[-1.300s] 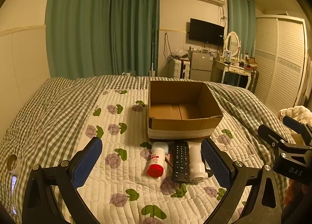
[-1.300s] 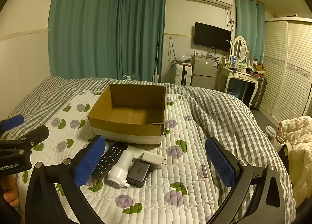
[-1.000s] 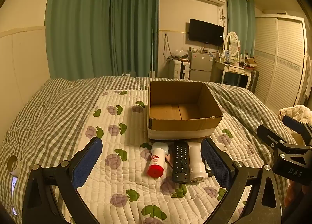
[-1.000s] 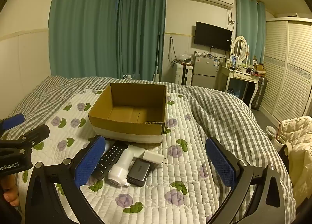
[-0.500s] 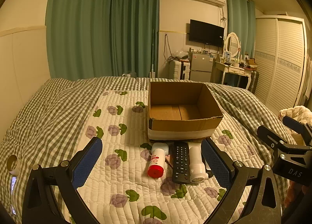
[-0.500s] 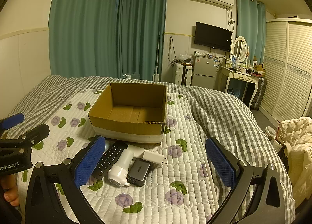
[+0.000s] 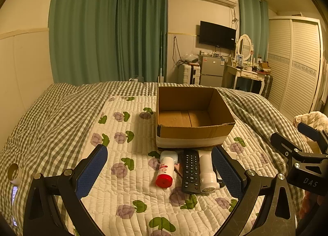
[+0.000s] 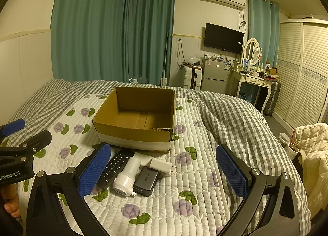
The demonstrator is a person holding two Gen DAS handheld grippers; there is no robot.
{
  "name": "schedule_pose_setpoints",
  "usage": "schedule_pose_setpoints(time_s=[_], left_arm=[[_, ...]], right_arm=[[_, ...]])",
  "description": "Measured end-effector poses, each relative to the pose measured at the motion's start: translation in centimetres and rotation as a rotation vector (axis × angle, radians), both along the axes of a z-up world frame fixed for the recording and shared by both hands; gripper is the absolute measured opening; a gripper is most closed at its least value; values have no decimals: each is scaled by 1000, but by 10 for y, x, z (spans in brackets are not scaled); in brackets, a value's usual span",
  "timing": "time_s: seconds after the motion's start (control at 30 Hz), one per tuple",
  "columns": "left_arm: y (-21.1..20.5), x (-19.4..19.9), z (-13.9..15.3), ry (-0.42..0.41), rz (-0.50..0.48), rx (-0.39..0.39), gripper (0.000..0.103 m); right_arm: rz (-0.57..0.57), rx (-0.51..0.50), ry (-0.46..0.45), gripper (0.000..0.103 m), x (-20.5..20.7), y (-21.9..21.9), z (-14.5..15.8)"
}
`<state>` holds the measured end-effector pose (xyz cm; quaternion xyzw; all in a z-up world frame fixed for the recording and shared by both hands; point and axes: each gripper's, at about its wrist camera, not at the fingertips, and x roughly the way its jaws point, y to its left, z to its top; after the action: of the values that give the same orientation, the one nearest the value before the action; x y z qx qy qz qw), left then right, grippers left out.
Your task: Organize rigid objects
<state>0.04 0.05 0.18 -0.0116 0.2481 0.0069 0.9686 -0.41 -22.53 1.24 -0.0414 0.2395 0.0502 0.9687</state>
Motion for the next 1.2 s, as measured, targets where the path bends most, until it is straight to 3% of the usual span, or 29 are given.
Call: schedule_pose_setpoints(time_s=[1.2], left_arm=[[3, 0, -2, -2, 2, -2, 103]], right_arm=[[11, 9, 8, 103, 1, 0, -1]])
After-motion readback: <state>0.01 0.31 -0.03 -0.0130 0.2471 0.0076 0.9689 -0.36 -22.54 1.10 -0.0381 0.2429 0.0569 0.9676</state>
